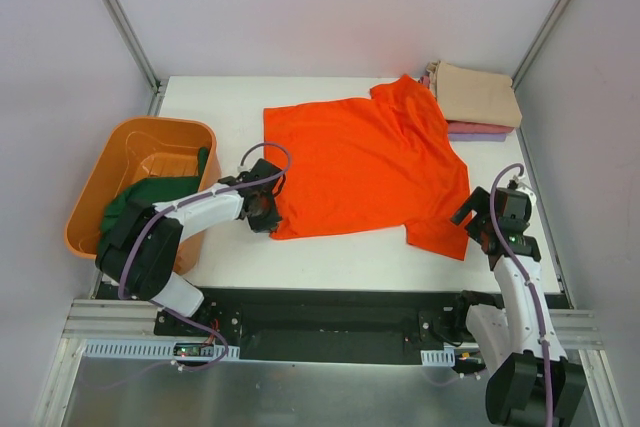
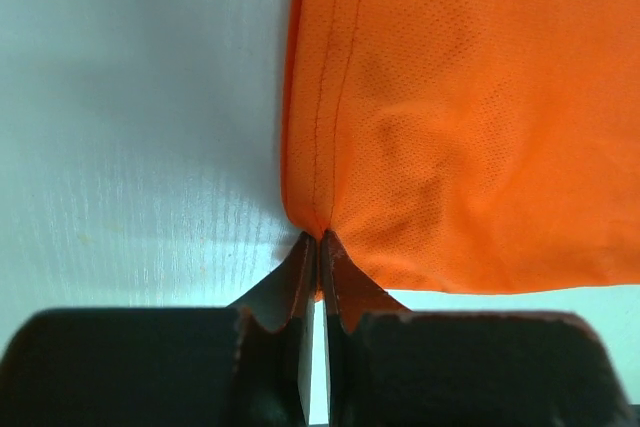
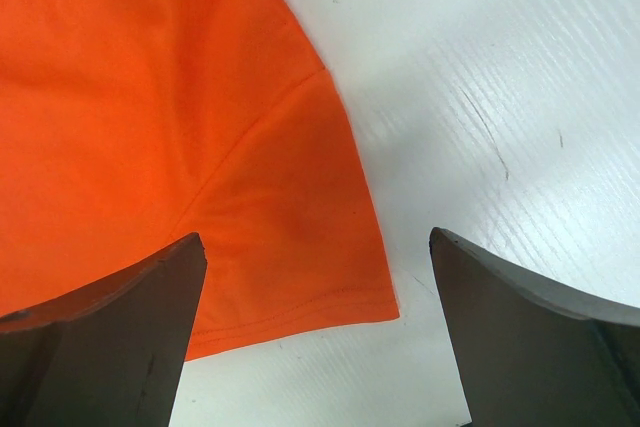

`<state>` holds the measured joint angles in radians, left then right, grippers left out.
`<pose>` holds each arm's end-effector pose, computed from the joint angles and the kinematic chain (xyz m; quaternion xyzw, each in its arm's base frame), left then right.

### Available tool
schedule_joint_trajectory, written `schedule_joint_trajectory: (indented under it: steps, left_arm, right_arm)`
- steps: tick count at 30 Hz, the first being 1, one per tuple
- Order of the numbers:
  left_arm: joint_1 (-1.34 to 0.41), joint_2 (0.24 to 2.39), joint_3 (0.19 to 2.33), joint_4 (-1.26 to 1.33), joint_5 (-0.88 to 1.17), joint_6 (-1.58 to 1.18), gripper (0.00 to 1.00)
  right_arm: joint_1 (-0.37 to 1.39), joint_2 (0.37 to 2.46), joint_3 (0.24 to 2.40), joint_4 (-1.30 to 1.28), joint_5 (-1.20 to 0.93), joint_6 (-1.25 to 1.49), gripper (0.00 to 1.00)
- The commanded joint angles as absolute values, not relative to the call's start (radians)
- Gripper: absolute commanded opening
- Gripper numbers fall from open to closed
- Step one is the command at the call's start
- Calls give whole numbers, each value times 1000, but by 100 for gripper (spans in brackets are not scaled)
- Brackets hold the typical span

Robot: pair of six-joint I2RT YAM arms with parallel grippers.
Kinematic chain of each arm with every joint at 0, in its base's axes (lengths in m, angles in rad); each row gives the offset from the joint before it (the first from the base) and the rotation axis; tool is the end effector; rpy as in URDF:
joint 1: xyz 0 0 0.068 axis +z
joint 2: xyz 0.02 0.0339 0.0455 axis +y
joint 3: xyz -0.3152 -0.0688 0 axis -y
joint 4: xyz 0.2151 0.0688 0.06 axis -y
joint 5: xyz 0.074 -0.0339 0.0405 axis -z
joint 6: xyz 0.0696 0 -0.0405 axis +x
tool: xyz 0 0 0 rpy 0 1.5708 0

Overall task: Fold and stack the t-shirts
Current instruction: Flatten out the tshirt

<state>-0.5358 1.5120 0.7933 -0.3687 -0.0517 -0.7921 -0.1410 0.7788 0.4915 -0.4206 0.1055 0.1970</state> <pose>0.2336 -0.1345 0.2046 -0.1302 0.9619 -0.1277 0.2039 0.1254 -0.0252 0.2384 0.1743 0.8905 -0.0362 0.4188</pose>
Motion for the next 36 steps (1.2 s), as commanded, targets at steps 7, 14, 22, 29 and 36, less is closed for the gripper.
schedule_joint_trajectory:
  steps: [7,14,22,29,36]
  left_arm:
    - [-551,1419,805,-384,-104,-683,0]
    - [-551,1384,811,-368,-141,-641,0]
    - [-551,1373,796,-368,-204,-669,0]
    - [-551,1376,796,-368,-216,-675,0]
    - [-551,1390,796,-368,-215,-683,0]
  right_arm:
    - [-144,750,548,-603,83,195,96]
    - [-144,771,497,-658,64,238,98]
    - [-144,917,468,-557,11,258,80]
    - [-144,957,459,-572,-67,270,69]
    - [-143,928,428,-583,-120,288,64]
